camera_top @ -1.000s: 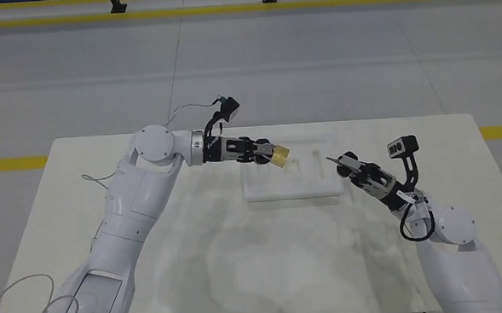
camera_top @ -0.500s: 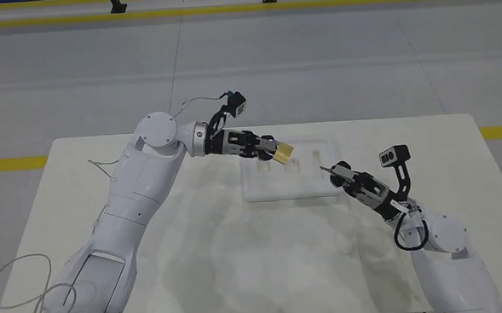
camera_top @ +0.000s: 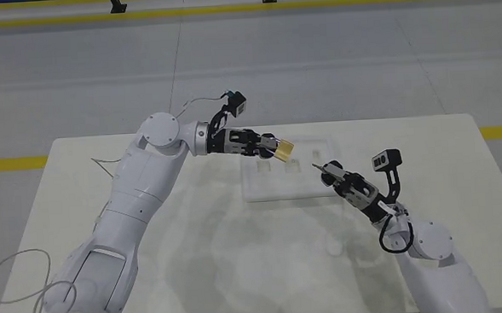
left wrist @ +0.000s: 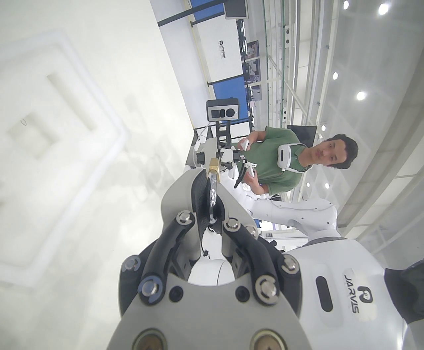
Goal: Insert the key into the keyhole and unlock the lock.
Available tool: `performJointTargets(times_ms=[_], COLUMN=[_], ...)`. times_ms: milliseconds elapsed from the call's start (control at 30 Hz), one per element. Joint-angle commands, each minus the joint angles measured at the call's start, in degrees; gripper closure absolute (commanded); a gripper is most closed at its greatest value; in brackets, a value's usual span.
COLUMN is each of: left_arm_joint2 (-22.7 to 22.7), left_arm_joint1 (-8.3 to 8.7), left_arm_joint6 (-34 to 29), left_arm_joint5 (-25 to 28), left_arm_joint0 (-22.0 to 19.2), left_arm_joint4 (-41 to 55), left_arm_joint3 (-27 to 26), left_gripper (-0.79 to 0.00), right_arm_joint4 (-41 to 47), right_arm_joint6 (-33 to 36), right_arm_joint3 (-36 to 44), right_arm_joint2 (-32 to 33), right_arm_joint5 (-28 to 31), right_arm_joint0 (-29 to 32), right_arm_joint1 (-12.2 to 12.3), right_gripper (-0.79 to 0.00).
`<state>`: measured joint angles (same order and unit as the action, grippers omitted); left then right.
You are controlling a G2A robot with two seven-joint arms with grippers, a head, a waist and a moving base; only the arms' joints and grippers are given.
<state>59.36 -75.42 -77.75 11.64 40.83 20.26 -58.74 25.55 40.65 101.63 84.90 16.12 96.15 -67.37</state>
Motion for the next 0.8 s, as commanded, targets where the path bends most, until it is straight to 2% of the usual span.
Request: performJointTargets(times_ms=[0, 133, 500, 767], left_arm_joint2=[-0.15, -0.48, -0.98, -0.98], left_arm_joint1=[0.01, 0.03, 0.25, 0.25], left_arm_joint6=[-0.13, -0.35, -1.08, -1.08], left_arm_joint5=[0.04, 0.17, -0.33, -0.33], left_arm_joint0=[-0.25, -0.6, -1.03, -1.03], left_arm_joint4=[0.15, 0.41, 0.29, 0.29], left_arm_joint3=[0.11, 0.3, 0.71, 0.71], left_gripper=[0.0, 0.0, 0.0, 0.0], right_arm_joint4=[-0.84, -2.67, -2.72, -6.0], right_arm_joint6=[-1.15, -3.07, -3.14, -6.44], right_arm_joint3=[0.48, 1.0, 1.06, 2.2], right_arm_joint2=[-0.75, -1.5, -1.55, -2.61], right_arm_joint5=[-0.06, -0.08, -0.11, 0.13], right_arm_joint0=[0.18, -0.08, -0.09, -1.01], right_arm_joint1=[-0.07, -0.14, -0.14, -0.26], right_gripper=[0.0, 0.0, 0.0, 0.0])
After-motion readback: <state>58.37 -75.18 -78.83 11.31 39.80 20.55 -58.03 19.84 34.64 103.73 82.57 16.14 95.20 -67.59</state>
